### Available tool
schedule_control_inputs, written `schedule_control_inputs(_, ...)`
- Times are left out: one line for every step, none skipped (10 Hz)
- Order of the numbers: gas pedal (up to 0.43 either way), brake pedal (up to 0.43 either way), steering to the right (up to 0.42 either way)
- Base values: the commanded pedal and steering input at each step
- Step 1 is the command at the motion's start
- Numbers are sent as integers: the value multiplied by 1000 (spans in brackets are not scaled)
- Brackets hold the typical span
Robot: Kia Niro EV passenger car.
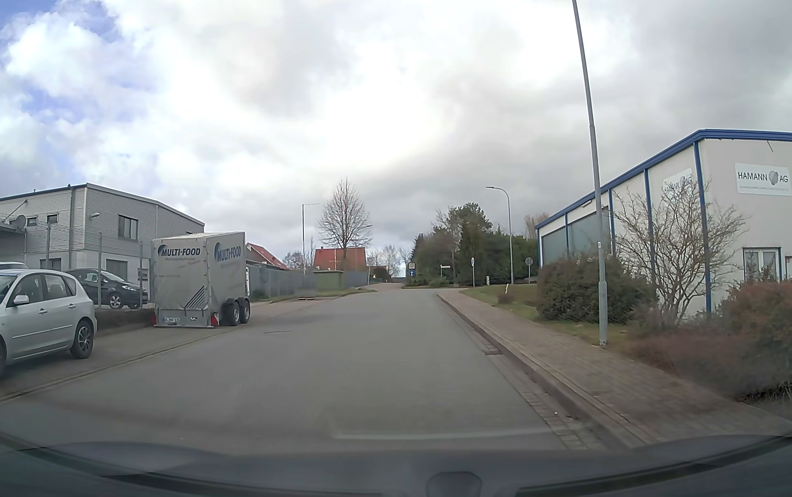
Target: Follow the waypoints while adhering to traffic rules and regulations
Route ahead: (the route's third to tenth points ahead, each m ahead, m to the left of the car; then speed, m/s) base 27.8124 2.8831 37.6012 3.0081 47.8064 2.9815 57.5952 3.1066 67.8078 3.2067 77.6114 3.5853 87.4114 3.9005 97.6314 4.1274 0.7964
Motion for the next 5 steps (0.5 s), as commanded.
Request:
schedule_control_inputs(0, 0, 0)
schedule_control_inputs(0, 0, 0)
schedule_control_inputs(0, 0, 1)
schedule_control_inputs(0, 0, 3)
schedule_control_inputs(0, 0, 5)
